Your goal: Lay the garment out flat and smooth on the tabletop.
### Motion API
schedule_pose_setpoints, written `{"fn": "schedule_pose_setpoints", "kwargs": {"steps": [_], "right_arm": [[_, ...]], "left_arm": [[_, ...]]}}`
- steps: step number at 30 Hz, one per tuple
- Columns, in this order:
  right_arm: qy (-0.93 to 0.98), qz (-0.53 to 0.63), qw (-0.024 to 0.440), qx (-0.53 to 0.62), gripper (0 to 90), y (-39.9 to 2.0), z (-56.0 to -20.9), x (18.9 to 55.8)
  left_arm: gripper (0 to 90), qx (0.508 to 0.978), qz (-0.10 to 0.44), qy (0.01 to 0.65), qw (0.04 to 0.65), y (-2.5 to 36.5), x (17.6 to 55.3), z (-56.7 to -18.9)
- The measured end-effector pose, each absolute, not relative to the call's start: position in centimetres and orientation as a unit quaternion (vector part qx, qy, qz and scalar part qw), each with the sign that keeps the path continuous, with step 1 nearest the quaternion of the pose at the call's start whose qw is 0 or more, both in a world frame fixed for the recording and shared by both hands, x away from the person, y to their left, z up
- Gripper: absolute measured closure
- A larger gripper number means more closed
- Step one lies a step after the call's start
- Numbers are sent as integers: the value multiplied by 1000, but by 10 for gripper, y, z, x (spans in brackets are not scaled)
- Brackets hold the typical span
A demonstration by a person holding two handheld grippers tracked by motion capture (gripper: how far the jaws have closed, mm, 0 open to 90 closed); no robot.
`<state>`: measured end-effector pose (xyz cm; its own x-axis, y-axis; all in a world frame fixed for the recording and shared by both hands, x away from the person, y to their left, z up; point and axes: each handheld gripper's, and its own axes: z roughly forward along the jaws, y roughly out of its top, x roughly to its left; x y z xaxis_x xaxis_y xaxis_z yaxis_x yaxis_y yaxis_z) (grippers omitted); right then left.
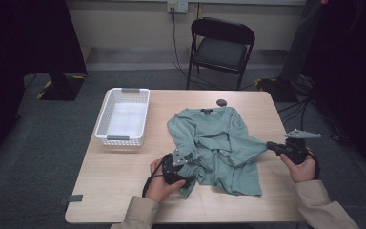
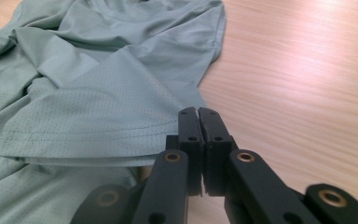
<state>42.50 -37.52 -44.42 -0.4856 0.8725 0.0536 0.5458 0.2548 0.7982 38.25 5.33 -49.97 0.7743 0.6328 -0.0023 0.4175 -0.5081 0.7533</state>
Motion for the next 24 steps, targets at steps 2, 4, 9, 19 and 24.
{"fn": "schedule_pose_setpoints", "kwargs": {"steps": [2,4,9,19,24], "right_arm": [[761,397,208,468,886,-383,-443,425],[755,397,211,477,886,-397,-443,425],[743,379,228,503,886,-430,-442,428],[692,317,285,583,662,-476,-445,435],[756,367,250,481,635,-415,-456,406]], "left_arm": [[142,857,138,306,390,53,383,-500],[142,857,138,306,390,53,382,-500],[142,858,138,306,389,53,382,-500],[142,858,138,306,389,53,382,-500],[142,858,138,306,389,53,382,-500]]}}
